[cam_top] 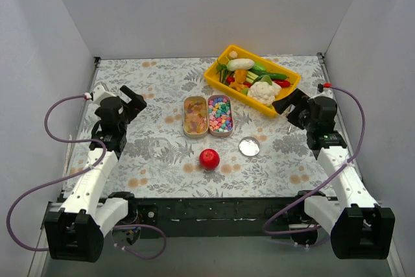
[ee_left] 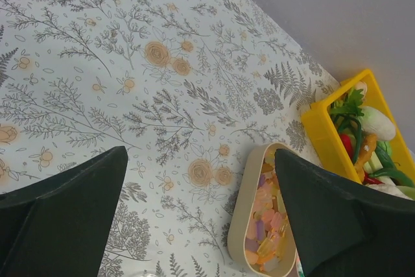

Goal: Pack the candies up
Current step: Pick up the spatula from the center of the board, then move the storage box to the center of the board, then scoop the fake candies from the storage box.

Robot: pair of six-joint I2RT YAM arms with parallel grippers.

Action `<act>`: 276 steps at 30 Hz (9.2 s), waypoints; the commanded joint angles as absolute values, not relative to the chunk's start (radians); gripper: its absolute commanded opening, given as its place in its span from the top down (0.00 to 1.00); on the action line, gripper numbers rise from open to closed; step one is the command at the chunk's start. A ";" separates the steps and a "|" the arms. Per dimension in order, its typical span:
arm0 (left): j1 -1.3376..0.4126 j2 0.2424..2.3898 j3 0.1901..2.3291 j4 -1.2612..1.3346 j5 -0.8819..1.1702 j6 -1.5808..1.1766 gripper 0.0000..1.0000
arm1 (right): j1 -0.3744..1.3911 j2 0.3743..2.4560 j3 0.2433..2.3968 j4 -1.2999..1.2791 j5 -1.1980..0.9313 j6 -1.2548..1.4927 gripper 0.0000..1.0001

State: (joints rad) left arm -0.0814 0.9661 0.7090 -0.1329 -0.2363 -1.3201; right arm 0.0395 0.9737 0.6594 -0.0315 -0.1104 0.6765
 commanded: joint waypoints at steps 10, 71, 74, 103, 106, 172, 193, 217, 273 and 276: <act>-0.083 1.005 0.733 -0.129 -0.026 -1.195 0.02 | 0.035 1.057 0.712 -0.078 -0.417 0.581 0.02; -0.083 1.167 0.825 -0.156 0.158 -1.169 0.02 | 0.031 1.618 0.899 -0.287 0.273 0.500 0.99; -0.083 1.178 0.880 -0.189 0.189 -1.160 0.02 | 0.032 1.515 0.900 -0.360 0.221 0.499 0.99; -0.393 1.290 0.950 0.080 0.601 -1.175 0.02 | 0.734 1.336 1.144 -0.635 -0.296 0.238 0.99; -0.402 1.313 0.943 0.063 0.585 -1.169 0.02 | 0.765 1.348 1.167 -0.624 -0.290 0.242 0.99; -0.364 2.041 1.557 -0.101 0.074 -0.986 0.02 | 0.604 1.807 1.675 -1.187 -0.146 0.250 0.99; -0.391 2.350 1.818 -0.135 0.253 -0.957 0.29 | 0.603 1.839 1.723 -1.189 -0.137 0.248 0.99; -0.492 2.183 1.554 -0.228 0.255 -0.996 0.45 | 0.600 1.789 1.723 -1.231 -0.152 0.330 0.99; -0.497 2.227 1.548 -0.236 0.284 -0.960 0.29 | 0.499 2.063 1.741 -1.313 -0.439 0.334 0.99; -0.500 2.227 1.549 -0.236 0.293 -0.948 0.29 | 0.497 2.098 1.776 -1.312 -0.410 0.341 0.99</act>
State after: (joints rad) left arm -0.4866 2.1902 1.5585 -0.1570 0.2699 -0.9867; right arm 0.4984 2.0403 1.7119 -1.3125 -0.4629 0.3191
